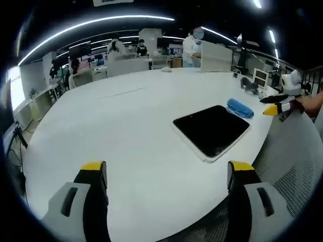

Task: Wipe the mirror surface with the cleaning cloth until all visible marks leave the cleaned area.

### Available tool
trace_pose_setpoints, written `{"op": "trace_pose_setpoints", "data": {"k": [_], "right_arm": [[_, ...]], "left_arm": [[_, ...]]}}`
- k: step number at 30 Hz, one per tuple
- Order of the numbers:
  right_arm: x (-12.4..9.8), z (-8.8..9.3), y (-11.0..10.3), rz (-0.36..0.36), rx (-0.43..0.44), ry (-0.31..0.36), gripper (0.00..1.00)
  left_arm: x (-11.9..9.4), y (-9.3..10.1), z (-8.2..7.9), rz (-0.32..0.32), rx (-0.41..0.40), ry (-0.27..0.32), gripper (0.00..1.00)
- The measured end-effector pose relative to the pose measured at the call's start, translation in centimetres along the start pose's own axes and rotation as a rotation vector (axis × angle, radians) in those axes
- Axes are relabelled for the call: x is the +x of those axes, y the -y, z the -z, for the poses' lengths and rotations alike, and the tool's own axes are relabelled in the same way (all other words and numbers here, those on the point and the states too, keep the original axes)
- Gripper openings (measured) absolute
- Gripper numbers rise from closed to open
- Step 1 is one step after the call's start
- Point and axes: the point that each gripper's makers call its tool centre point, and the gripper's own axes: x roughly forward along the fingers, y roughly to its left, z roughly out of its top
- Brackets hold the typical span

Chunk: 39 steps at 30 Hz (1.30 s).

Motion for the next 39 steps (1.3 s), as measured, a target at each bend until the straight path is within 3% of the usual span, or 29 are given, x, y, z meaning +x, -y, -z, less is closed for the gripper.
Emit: {"op": "trace_pose_setpoints", "data": {"k": [3,6,10,13,15,21,30,39], "right_arm": [[0.2,0.2,-0.3,-0.021,0.008,-0.003,0.93],[0.0,0.3,-0.2,-0.025,0.054,-0.007,0.94],[-0.5,-0.4,-0.3,-0.027,0.02,0.016,0.95],[-0.7,0.1,1.7,0.005,-0.002,-0.008,0.97],[-1.2,0.3,3.0,0.008,0.073,-0.024,0.96],[-1.5,-0.5,4.9,0.0,0.145,-0.036,0.94],[0.8,-3.2,5.8,0.025,0.187,-0.043,0.93],[3.8,-5.2,6.0,0.02,0.131,-0.039,0.88]], "left_arm": [[-0.2,0.3,-0.6,0.016,-0.004,0.043,0.99],[0.0,1.1,0.1,0.038,0.033,0.005,0.99],[0.1,1.0,0.5,0.043,0.025,-0.022,0.99],[0.0,1.3,0.6,0.072,0.013,-0.009,0.99],[0.1,1.0,0.5,0.062,0.001,-0.008,0.99],[-0.2,0.5,-0.2,0.033,-0.026,0.015,0.99],[0.0,0.2,0.0,0.016,-0.015,-0.005,0.99],[-0.1,0.5,0.1,0.02,-0.012,-0.011,0.99]]}}
